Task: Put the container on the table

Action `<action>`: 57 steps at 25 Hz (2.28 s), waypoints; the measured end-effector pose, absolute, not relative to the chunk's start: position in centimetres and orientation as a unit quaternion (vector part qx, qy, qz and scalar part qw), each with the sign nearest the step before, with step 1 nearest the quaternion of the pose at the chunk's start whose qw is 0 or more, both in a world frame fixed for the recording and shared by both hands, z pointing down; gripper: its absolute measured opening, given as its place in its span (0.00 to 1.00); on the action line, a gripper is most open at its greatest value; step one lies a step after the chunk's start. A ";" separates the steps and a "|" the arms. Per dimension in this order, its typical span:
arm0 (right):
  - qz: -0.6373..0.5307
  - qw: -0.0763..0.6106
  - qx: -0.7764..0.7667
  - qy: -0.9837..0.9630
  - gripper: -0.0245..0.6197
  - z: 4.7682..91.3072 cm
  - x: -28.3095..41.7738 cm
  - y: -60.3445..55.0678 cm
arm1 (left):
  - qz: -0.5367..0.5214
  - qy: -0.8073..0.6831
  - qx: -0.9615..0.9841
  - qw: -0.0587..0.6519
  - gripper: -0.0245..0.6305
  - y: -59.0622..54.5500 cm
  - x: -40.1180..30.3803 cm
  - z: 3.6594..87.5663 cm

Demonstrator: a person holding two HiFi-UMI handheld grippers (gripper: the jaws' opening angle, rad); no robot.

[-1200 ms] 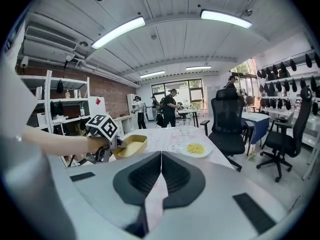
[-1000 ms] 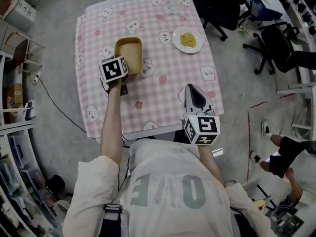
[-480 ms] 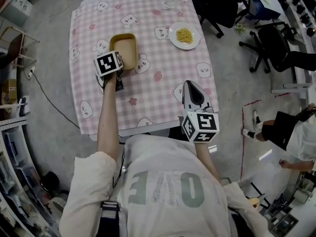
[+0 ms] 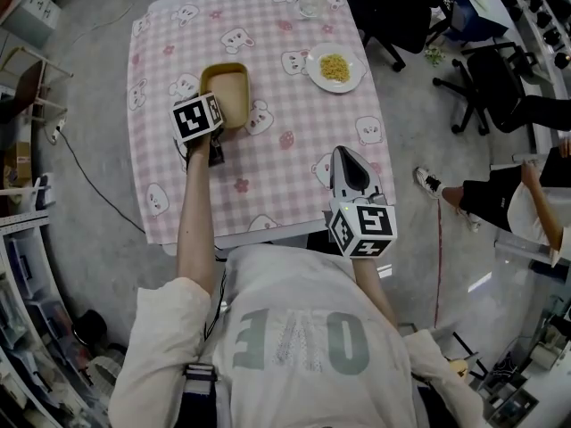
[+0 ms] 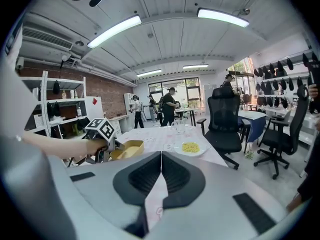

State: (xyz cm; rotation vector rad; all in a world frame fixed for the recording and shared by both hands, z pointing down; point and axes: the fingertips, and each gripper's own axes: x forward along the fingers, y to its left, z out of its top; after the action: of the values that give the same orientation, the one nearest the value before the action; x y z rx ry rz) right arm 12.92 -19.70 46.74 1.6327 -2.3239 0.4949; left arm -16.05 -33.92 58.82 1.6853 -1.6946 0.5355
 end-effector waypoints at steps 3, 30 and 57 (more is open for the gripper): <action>0.173 0.129 0.559 -0.801 0.08 46.7 12.6 -19.7 | 0.187 -0.649 0.664 0.321 0.22 -34.3 -15.6 57.2; 0.127 0.079 0.514 -0.845 0.08 44.0 10.0 -23.5 | 0.011 -0.649 0.761 -0.001 0.09 -25.1 -6.4 36.1; 0.115 0.076 0.523 -0.841 0.08 43.6 11.4 -24.7 | 0.037 -0.643 0.765 0.020 0.08 -25.4 -4.9 39.4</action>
State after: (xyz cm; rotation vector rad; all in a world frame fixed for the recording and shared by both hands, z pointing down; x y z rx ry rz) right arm 11.38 -24.70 43.61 1.5695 -2.5216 0.3440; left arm -4.92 -25.41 39.42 2.3712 -1.9951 0.1145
